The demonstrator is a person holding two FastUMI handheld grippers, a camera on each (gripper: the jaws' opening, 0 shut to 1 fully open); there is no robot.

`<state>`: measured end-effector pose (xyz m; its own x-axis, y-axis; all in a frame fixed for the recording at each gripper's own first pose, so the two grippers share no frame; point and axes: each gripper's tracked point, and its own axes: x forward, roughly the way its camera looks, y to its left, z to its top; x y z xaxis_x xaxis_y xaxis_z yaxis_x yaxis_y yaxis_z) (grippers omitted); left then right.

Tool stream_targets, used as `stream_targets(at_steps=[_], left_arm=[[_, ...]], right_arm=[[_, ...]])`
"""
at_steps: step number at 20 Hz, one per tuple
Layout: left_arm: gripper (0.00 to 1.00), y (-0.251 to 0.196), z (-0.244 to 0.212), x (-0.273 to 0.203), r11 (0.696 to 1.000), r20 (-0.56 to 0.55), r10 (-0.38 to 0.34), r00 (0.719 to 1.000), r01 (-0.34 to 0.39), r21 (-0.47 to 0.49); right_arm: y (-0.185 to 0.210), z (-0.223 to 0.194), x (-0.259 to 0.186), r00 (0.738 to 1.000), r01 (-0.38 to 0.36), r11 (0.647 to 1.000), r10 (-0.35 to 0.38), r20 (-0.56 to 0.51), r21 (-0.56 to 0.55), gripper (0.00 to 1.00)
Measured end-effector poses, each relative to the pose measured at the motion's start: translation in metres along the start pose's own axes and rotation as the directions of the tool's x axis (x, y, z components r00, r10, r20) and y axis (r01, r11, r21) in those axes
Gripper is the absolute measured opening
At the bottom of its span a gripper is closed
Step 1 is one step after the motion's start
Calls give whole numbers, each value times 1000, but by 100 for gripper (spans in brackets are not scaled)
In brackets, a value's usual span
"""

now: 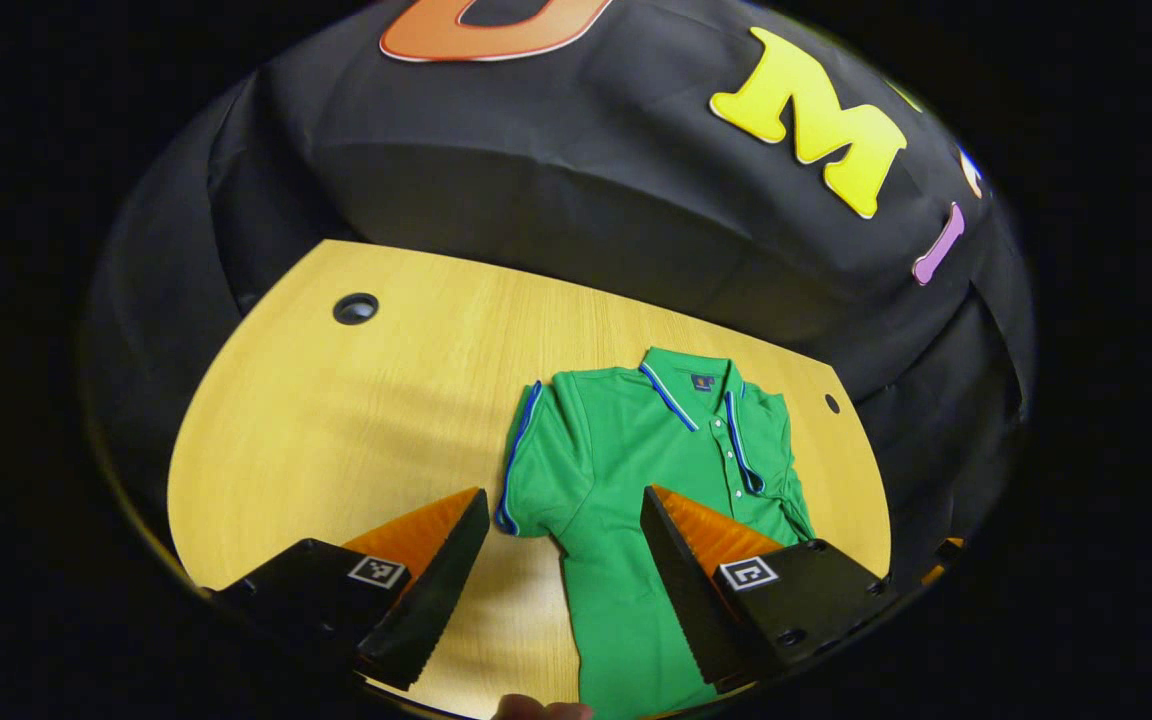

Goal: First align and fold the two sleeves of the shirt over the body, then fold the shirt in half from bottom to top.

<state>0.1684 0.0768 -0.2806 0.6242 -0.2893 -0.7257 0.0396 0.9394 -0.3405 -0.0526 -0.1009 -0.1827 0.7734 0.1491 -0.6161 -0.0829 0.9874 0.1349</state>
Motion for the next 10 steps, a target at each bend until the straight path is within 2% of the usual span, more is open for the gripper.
stream_targets(at_steps=[1,2,4,5,6,7,8,9,10], left_arm=[[98,10,-1,14,1000,-32,9,999,-9,1],[98,18,0,28,1000,-59,7,998,-8,-11],[98,27,-1,42,999,-108,-2,994,-2,-32],[98,30,-3,50,999,-137,-2,991,-2,-32],[98,35,-5,57,1000,-163,5,987,-8,-17],[98,40,-6,63,1000,-186,16,982,-15,5],[97,44,-8,70,999,-211,33,977,-25,41],[94,45,-9,74,998,-227,34,973,-20,63],[93,42,-11,78,997,-245,29,969,-9,83]], right_arm=[[-12,-8,-2,1000,24,1000,-24,-14,17,92],[-21,-14,-3,999,42,999,-41,-28,34,97],[-35,-25,-6,996,66,995,-62,-60,78,97],[-42,-29,-5,995,77,993,-70,-72,93,92],[-48,-33,-5,993,89,991,-80,-86,104,97],[-52,-35,-3,992,95,989,-84,-96,113,97],[-54,-36,-2,991,98,987,-86,-103,125,92],[-54,-37,-1,990,99,987,-85,-109,128,92],[-54,-38,1,990,96,987,-81,-115,131,97]])
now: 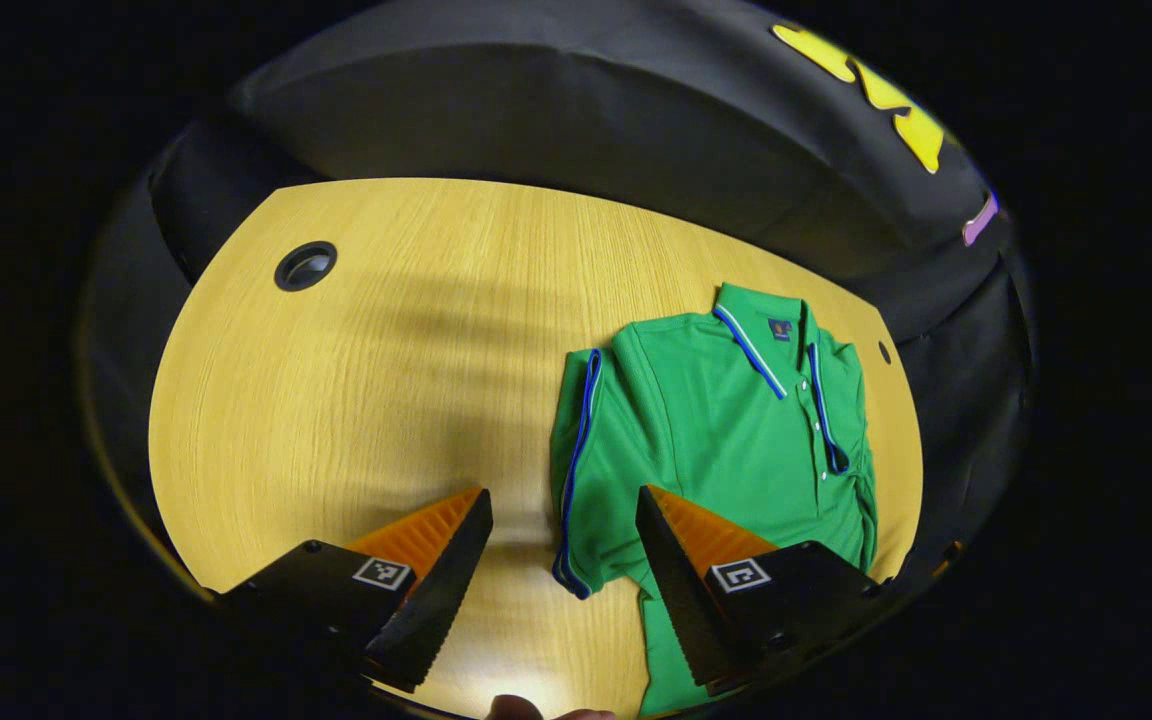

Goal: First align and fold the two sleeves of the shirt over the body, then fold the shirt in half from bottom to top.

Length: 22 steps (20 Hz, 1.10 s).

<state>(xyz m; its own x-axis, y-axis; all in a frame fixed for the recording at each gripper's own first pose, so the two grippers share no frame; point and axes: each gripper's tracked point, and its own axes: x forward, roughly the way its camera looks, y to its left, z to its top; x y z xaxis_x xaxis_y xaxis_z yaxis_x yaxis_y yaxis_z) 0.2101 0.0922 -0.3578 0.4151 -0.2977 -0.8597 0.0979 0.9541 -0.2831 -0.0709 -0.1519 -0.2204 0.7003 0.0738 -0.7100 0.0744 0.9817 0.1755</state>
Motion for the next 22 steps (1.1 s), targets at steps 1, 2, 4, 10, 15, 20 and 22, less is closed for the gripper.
stream_targets(at_steps=[1,2,4,10,15,20,22], left_arm=[[91,-5,-2,4,1000,-29,-9,1000,10,27],[89,-7,-2,7,999,-47,-13,999,15,41],[86,-6,2,9,998,-52,-6,999,10,69],[37,17,3,13,989,-69,113,991,-105,103],[4,5,16,10,992,19,119,993,-119,42],[3,-33,40,-27,997,100,69,993,-73,36],[3,-53,49,-38,999,120,49,992,-50,11]], right_arm=[[1,-2,1,1000,-5,1000,5,-10,3,97],[0,-2,1,1000,-2,1000,2,-12,9,97],[1,-6,1,1000,-6,999,7,-24,44,97],[-10,-18,5,998,10,994,-3,-59,111,92],[-15,-15,5,999,12,992,-5,-49,127,92],[-19,-10,1,1000,-2,994,4,-19,107,92],[-19,-8,-2,1000,-13,993,14,-6,116,92]])
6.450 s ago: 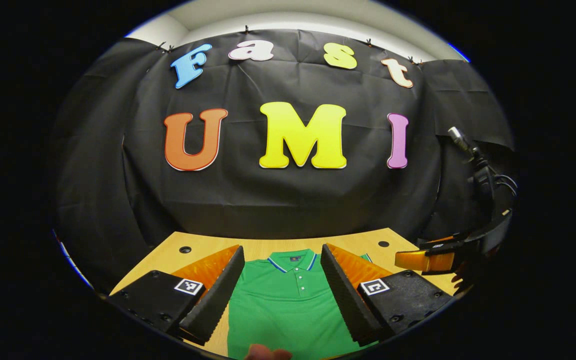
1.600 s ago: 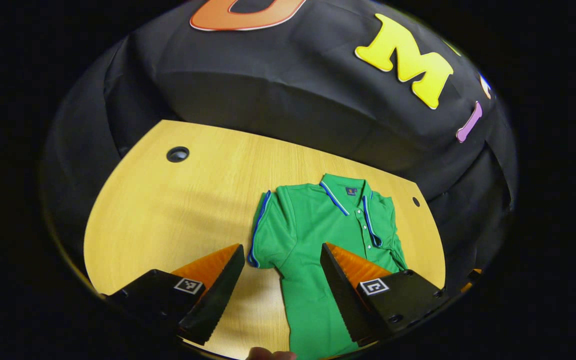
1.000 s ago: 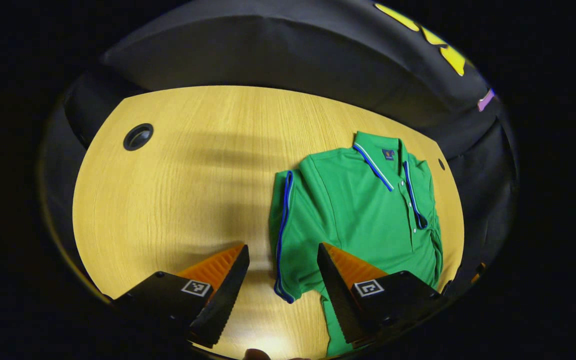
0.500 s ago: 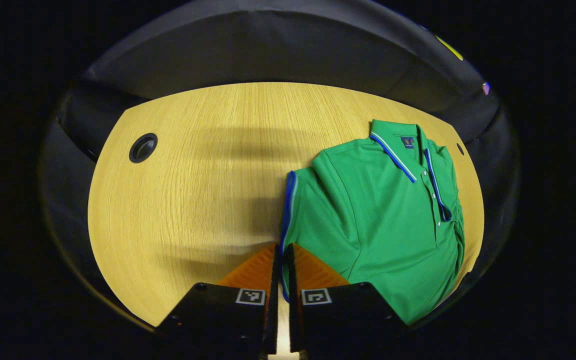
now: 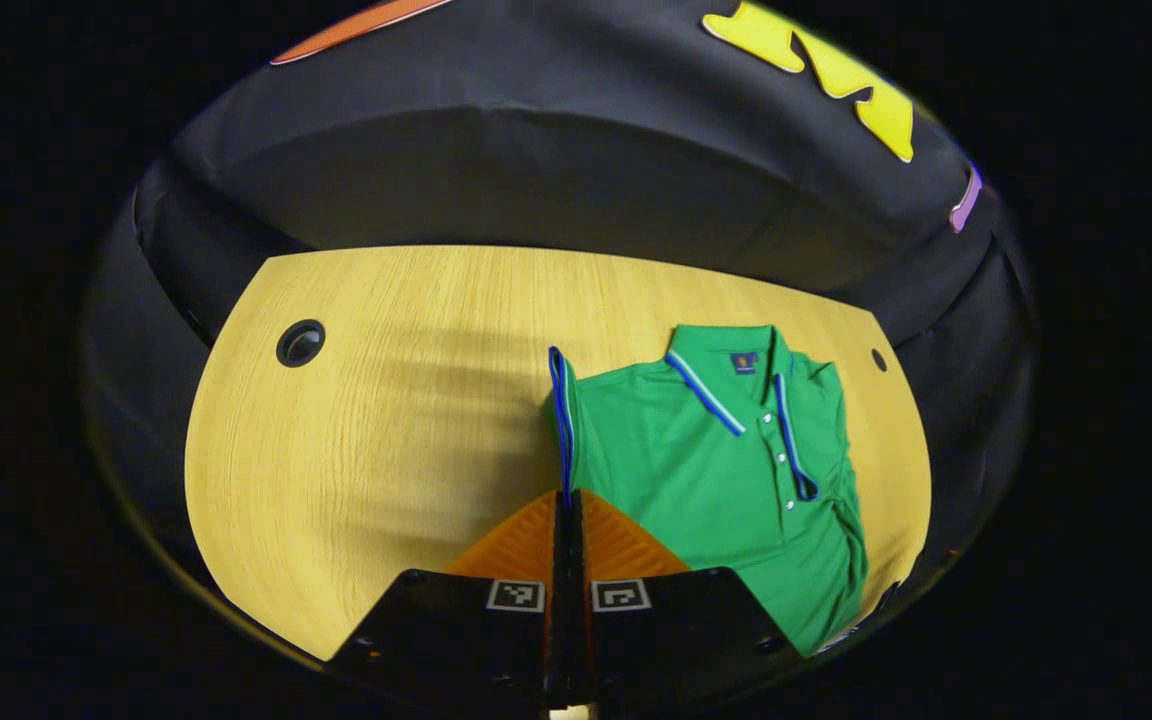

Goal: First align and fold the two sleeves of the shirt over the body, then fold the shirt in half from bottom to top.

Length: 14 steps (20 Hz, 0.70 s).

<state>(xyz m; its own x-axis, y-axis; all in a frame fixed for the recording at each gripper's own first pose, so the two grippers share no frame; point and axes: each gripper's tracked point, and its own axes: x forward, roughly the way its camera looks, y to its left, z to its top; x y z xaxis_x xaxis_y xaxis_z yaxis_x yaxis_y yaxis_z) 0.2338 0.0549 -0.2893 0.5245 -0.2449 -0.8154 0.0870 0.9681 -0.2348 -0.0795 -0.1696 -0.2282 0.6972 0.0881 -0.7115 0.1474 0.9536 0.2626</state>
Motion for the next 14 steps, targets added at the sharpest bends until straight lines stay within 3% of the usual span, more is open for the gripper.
stream_targets(at_steps=[2,3,7,14], left_arm=[[3,-34,9,-5,998,17,-33,999,34,-49],[3,-43,13,-4,998,23,-38,999,39,-53],[3,-79,11,12,999,3,-24,1000,24,-40],[4,-152,-5,59,998,-62,-68,996,68,-14]], right_arm=[[-3,3,-7,1000,-5,1000,5,29,-7,92],[-5,3,-11,999,-3,1000,3,38,-8,97],[-23,-1,-28,998,26,1000,-26,65,13,97],[-62,-14,-52,991,97,991,-105,85,93,97]])
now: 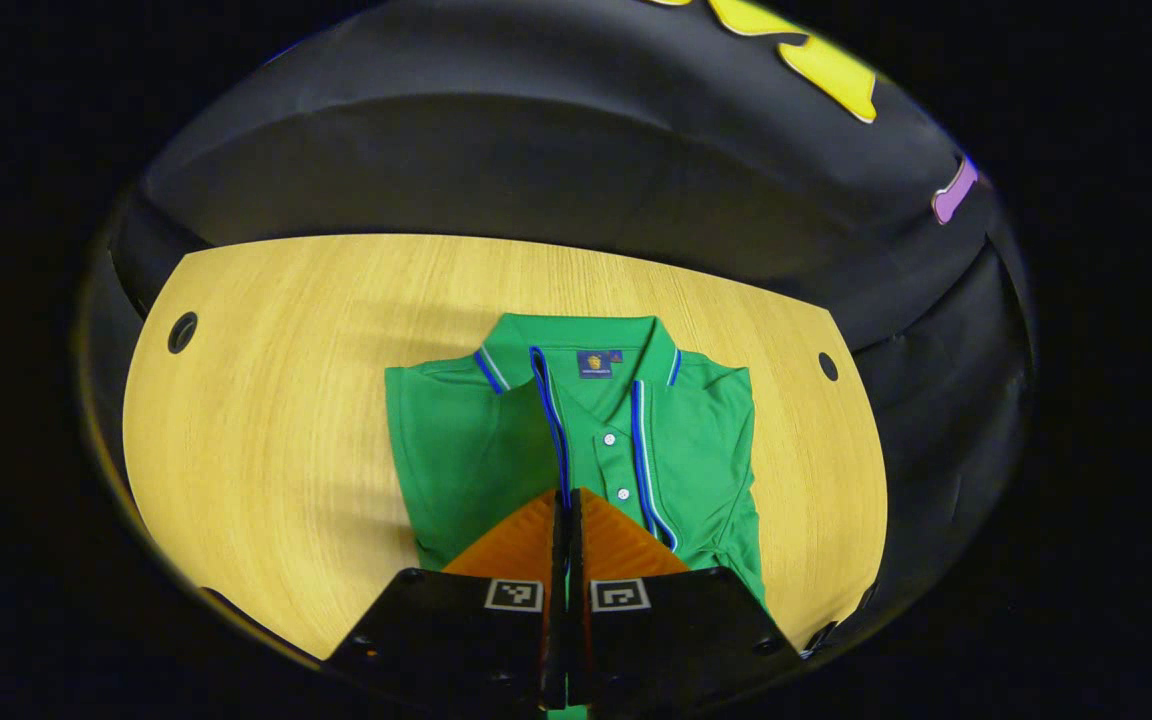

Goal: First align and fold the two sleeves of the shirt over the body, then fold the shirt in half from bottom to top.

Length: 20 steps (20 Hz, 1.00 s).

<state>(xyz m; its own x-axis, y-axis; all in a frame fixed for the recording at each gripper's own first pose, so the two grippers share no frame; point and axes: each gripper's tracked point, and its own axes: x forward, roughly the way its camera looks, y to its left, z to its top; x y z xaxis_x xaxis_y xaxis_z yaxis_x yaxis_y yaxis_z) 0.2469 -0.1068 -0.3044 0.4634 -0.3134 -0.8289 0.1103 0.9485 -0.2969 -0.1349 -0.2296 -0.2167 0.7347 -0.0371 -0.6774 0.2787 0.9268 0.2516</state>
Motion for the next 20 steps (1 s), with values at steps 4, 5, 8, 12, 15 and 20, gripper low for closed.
stream_targets(at_steps=[4,5,8,12,15,20], left_arm=[[11,-10,-10,19,999,-18,25,1000,-25,-29],[14,-11,-11,17,999,-16,27,1000,-28,-39],[35,-11,-12,4,999,-4,29,1000,-29,-45],[71,-1,-21,-48,998,85,54,995,-57,27],[85,8,-39,-89,996,155,66,986,-73,42],[96,38,-99,-154,992,233,107,967,-119,37]], right_arm=[[-7,-5,-2,1000,7,1000,-7,-5,14,97],[-7,-6,-1,1000,3,1000,-3,-5,9,97],[2,-6,5,1000,-24,1000,23,-12,-12,97],[37,1,18,995,-96,984,97,-4,-151,97],[65,5,24,988,-150,962,152,-9,-227,97],[96,1,37,981,-193,919,189,-46,-344,93]])
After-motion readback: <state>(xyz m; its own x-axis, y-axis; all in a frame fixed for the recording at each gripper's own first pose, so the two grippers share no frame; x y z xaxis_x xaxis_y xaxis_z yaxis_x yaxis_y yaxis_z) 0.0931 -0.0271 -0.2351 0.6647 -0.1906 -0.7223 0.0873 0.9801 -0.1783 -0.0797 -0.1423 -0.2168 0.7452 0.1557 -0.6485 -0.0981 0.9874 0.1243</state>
